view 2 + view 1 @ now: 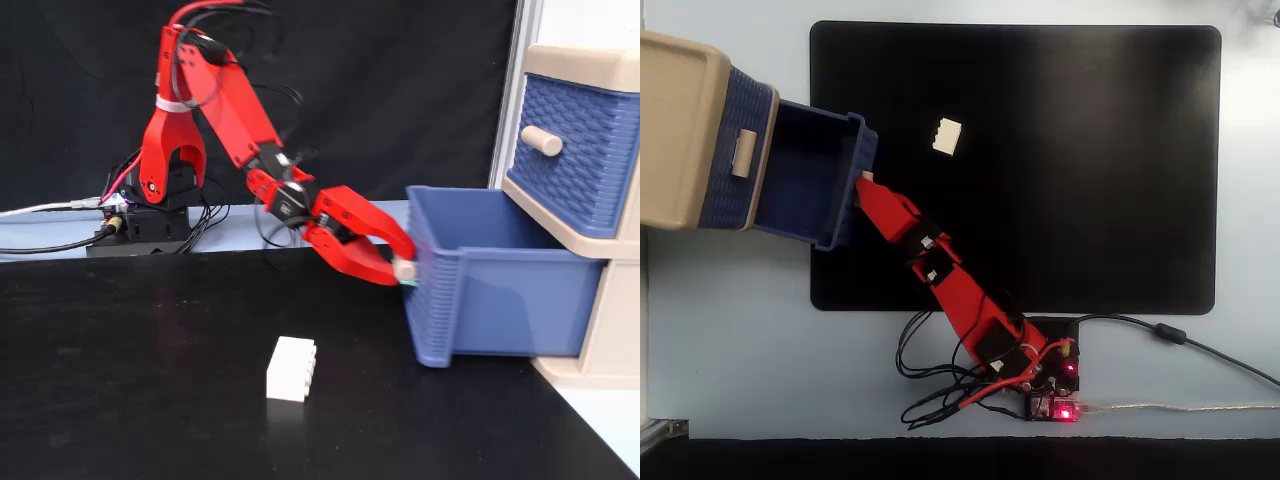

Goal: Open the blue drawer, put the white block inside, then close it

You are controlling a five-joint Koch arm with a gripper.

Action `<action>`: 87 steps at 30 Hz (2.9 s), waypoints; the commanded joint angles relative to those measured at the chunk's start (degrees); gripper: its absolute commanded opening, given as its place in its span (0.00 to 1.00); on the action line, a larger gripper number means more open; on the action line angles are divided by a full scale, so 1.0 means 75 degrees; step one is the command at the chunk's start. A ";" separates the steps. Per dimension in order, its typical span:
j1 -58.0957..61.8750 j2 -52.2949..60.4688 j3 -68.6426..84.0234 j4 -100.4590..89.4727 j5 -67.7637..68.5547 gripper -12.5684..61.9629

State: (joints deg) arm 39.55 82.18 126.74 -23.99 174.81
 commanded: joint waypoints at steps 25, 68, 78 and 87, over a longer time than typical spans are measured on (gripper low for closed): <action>0.2684 0.1875 -0.5262 1.1133 -0.4934 0.61; 0.3656 -0.2719 -0.8438 1.1180 -0.6738 0.09; 0.3855 -0.0035 -0.8742 1.3664 -0.6680 0.06; 0.0293 0.0316 -1.0957 1.6008 -0.2672 0.06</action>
State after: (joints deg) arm 47.46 84.81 48.16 96.33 145.99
